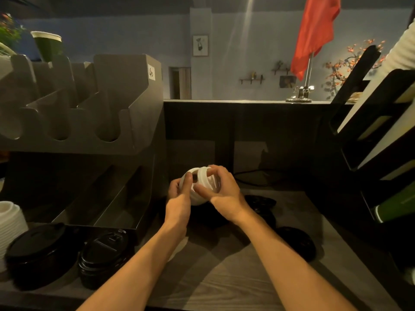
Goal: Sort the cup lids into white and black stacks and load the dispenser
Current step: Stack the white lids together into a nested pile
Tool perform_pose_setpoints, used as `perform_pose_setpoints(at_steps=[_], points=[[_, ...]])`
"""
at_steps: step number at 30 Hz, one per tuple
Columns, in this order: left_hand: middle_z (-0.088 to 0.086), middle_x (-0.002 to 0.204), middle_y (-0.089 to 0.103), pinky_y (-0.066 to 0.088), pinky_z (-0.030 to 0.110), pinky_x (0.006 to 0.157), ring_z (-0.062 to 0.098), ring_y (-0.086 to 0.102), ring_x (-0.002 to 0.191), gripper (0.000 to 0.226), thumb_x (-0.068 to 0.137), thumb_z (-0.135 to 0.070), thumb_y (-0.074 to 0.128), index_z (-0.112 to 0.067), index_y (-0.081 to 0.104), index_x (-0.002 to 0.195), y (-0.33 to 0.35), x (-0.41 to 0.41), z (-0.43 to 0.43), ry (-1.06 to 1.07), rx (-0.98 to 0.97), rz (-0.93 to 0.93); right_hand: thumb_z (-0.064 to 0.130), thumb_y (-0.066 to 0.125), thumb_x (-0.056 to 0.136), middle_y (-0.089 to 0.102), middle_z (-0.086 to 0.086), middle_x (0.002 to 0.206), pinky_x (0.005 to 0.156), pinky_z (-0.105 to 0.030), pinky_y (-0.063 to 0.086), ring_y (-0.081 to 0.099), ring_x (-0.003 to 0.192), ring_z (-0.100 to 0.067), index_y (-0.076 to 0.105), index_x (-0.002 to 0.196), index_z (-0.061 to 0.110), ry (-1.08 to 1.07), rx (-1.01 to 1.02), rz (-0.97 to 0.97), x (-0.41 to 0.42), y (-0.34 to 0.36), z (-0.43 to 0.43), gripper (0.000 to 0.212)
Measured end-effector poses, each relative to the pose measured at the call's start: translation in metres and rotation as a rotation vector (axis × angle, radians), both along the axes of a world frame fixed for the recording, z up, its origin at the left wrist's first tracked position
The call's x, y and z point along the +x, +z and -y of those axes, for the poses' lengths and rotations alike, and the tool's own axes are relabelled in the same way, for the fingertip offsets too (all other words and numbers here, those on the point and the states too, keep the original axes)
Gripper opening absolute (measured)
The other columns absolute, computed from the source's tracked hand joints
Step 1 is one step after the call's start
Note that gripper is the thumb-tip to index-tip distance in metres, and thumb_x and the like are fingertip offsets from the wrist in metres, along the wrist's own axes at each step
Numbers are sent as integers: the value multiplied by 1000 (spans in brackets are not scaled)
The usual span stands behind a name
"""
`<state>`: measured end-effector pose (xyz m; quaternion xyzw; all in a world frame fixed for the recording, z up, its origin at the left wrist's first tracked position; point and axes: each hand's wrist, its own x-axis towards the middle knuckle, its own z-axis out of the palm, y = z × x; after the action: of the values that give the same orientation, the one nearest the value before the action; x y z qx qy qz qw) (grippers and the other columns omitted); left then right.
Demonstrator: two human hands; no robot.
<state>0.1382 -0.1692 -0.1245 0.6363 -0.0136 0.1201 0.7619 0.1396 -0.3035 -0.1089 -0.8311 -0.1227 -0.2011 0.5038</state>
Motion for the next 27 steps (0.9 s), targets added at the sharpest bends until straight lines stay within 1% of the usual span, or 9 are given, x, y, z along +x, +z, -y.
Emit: perform_pose_setpoints(at_steps=[3,5,9,12,14,16,19,23,27], points=[[9,117,69,55,47,100,27,67,109,30,100,-54,56,-28,63,115,3,-1,0,-35,-66,-24,67,82,55,51,12,125,93,-38,56,54,111,-6,47,118,45,-66,-2,22,0,3,4,76],[12,119,69,55,50,101,29,68,109,28,101,-50,55,-27,65,113,3,-2,1,-59,-76,-19,64,86,56,48,15,126,94,-30,51,51,114,-4,45,128,43,-108,-50,71,-2,4,3,86],[16,114,71,55,46,96,33,68,108,24,104,-37,54,-19,67,112,3,-4,1,-96,-90,-7,60,85,65,42,17,131,91,-14,39,37,118,3,47,138,37,-100,-144,134,-5,5,-1,86],[16,115,71,56,45,94,35,68,110,24,104,-34,55,-16,67,115,2,-4,-1,-99,-137,-23,41,83,78,37,11,141,106,-24,37,30,124,0,39,151,31,4,-188,65,-6,7,2,86],[17,119,69,58,43,88,34,68,110,25,104,-33,54,-15,66,116,3,-5,-2,-101,-174,-30,37,80,82,39,11,141,109,-29,36,32,126,-2,39,152,29,2,-192,71,-8,9,4,82],[17,122,68,57,39,83,32,68,109,27,105,-33,52,-14,65,118,4,-5,-2,-102,-204,-34,45,80,81,44,13,137,107,-27,37,36,126,-2,43,150,29,-38,-173,100,-7,9,4,80],[16,120,69,58,42,89,33,68,111,31,101,-39,58,-15,64,120,5,-6,-1,-101,-200,-13,56,81,74,46,15,133,104,-25,40,41,123,0,47,146,33,-61,-138,115,-5,7,4,83],[12,107,72,58,48,95,30,71,102,59,77,-49,78,-14,62,121,6,-7,-2,-119,-115,27,59,82,70,48,16,129,97,-22,43,44,119,1,50,141,39,-88,-136,160,-4,5,4,81],[5,91,69,59,39,84,22,69,88,47,87,-41,76,-10,64,120,5,-6,-3,-100,-112,66,60,84,67,48,15,127,94,-18,41,44,118,-1,52,139,37,-87,-134,172,-5,6,2,81]])
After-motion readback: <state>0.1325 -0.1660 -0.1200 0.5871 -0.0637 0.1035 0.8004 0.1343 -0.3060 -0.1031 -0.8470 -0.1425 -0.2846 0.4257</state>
